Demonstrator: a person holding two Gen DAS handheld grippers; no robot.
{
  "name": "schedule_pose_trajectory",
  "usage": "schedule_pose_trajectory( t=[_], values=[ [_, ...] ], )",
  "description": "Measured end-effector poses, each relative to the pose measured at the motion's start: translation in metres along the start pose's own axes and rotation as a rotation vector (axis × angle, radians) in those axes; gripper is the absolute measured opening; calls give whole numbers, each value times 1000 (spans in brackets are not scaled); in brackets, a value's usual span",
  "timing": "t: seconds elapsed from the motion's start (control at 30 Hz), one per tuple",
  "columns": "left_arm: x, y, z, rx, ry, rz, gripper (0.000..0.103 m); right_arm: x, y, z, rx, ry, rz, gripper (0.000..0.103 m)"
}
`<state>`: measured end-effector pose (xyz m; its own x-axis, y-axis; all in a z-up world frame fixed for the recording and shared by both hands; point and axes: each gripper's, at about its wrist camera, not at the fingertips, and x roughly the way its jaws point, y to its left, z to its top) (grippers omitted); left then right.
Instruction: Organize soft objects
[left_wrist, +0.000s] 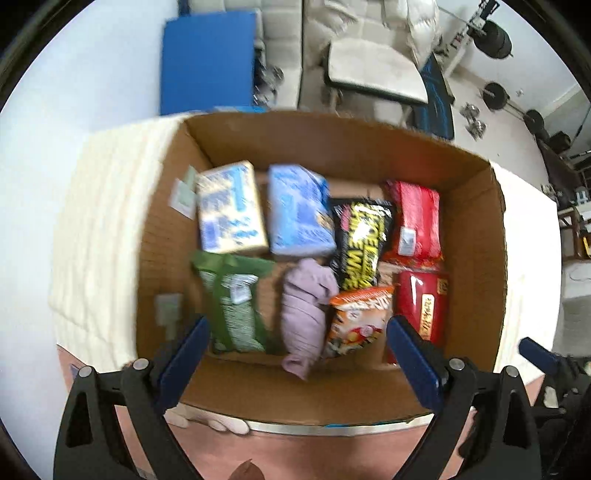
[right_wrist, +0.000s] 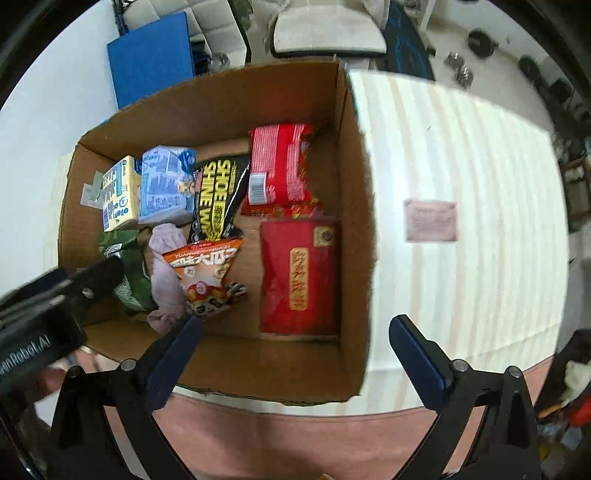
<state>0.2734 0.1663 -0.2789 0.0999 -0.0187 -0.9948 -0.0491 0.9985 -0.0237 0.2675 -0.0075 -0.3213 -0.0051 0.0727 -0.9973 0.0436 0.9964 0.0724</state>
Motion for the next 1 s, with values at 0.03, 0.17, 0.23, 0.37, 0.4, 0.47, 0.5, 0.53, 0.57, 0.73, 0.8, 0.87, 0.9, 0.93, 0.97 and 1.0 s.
schedule_pose_trajectory(
  t=[0.03, 0.17, 0.23, 0.37, 0.4, 0.47, 0.5, 0.53, 0.57, 0.73, 0.8, 0.87, 0.9, 0.93, 0.97, 1.0],
  values=[
    [-4, 3, -1, -4, -13, 5, 98, -4, 1, -1, -8, -11, -12, 103],
    [-8, 14, -6, -18, -36, 21, 98, -17, 0, -4, -20, -53, -43, 103],
    [-10, 16, -7, -21, -42, 27, 98, -19, -1, -4, -20, -63, -52, 103],
    [-20, 10, -12, -17, -65, 37, 98, -24, -5, -6, -7, -70, -42, 103],
    [-24, 8, -14, -13, -74, 37, 98, -27, -6, -7, -5, -76, -41, 103],
    [-35, 5, -18, -3, -103, 43, 98, -34, -7, -10, -5, -90, -36, 103],
    [-41, 3, -21, 5, -119, 49, 98, -38, -8, -11, -4, -96, -35, 103],
    [-49, 1, -25, 11, -136, 56, 98, -42, -9, -13, -3, -105, -34, 103],
    [-55, -1, -28, 16, -152, 58, 98, -48, -10, -16, -3, -118, -34, 103],
    [-89, -9, -49, 35, -217, 50, 98, -83, -12, -37, -15, -180, -31, 103],
    [-105, -11, -59, 45, -238, 49, 98, -101, -12, -49, -22, -208, -22, 103],
    [-119, -11, -67, 39, -252, 48, 98, -125, -12, -64, -32, -244, -13, 103],
    [-127, -11, -72, 33, -260, 44, 98, -131, -12, -67, -35, -253, -11, 103],
    [-136, -10, -77, 27, -273, 36, 98, -140, -11, -73, -40, -265, -9, 103],
    [-143, -9, -81, 21, -285, 32, 98, -150, -12, -80, -42, -281, -7, 103],
    [-150, -8, -85, 19, -298, 32, 98, -159, -13, -85, -42, -295, -4, 103]
  ],
)
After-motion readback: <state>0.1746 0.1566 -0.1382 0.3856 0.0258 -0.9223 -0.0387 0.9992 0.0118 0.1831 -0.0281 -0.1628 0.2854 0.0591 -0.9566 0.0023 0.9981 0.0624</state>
